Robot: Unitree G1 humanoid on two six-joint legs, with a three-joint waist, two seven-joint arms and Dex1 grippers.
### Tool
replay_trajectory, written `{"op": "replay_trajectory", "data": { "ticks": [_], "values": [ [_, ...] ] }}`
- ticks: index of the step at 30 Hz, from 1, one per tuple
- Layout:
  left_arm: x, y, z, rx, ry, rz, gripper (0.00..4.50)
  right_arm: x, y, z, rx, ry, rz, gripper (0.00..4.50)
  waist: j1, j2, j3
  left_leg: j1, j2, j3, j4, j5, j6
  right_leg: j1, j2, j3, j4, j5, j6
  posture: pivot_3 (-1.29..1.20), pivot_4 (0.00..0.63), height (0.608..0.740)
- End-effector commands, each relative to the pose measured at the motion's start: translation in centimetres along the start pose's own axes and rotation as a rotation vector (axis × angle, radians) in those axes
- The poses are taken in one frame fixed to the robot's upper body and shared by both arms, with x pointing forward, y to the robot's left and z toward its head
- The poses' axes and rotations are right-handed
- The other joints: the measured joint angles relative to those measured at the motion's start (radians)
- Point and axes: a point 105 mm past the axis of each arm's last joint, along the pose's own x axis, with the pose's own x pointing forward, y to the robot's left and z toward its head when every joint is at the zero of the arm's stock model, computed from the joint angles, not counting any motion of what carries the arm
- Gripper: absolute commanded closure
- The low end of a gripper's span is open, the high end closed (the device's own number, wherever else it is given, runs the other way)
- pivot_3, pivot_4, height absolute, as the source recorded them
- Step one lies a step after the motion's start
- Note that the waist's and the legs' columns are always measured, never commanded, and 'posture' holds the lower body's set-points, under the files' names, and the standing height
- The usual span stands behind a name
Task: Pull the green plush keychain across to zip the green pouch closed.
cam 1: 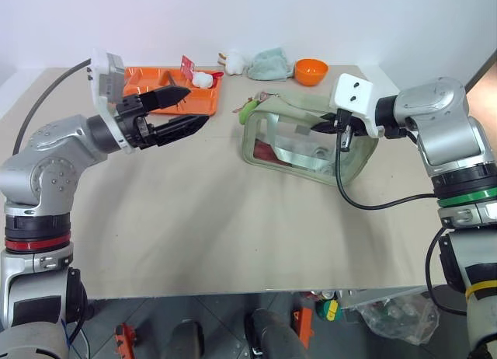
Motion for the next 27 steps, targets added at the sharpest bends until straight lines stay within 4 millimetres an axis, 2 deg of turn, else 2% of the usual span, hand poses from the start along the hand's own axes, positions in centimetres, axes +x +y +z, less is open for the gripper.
{"op": "replay_trajectory", "data": {
  "ticks": [1,3,8,10,22,27],
  "values": [
    [-0.1,-0.5,2.8,0.057,-0.079,-0.009,0.00,-1.3,-1.7,3.3,-0.007,-0.112,-0.047,4.43,0.000,0.000,0.000,0.000,0.000,0.000,0.000,0.000,0.000,0.000,0.000,0.000,0.000,0.000,0.000,0.00,0.150,0.740],
    [-0.2,-0.4,3.6,0.052,-0.116,-0.002,0.00,-1.9,-2.2,5.8,0.020,-0.210,-0.044,4.43,-0.004,0.000,0.000,0.000,0.000,0.000,0.000,0.000,-0.001,0.000,0.000,0.000,0.000,0.000,-0.001,0.00,0.150,0.740],
    [-0.6,0.1,4.4,0.039,-0.166,0.032,0.00,-2.7,-1.6,8.9,0.000,-0.305,-0.003,4.43,-0.002,0.000,0.000,0.000,0.002,-0.002,-0.001,0.001,-0.001,0.000,0.001,-0.001,0.000,0.001,-0.002,0.00,0.150,0.740],
    [-0.7,0.3,4.6,0.037,-0.176,0.044,0.00,-2.6,-1.0,9.4,-0.006,-0.318,0.016,4.43,0.001,0.000,0.000,-0.001,0.002,-0.004,-0.001,0.001,-0.001,0.000,0.000,-0.003,0.000,0.001,-0.003,0.00,0.150,0.740],
    [-1.8,0.9,5.6,0.027,-0.208,0.075,0.00,-1.1,7.4,10.7,-0.097,-0.348,0.294,4.43,0.011,0.000,0.000,-0.002,0.001,-0.006,0.001,0.001,-0.001,0.000,0.000,-0.005,0.000,0.001,-0.002,0.00,0.150,0.740],
    [-1.7,0.8,5.0,0.016,-0.192,0.071,0.00,-0.7,9.1,11.2,-0.109,-0.360,0.329,4.43,0.010,0.000,0.000,-0.002,0.001,-0.006,0.001,0.001,-0.002,0.000,0.000,-0.005,0.000,0.001,-0.002,0.00,0.150,0.740]
  ]
}}
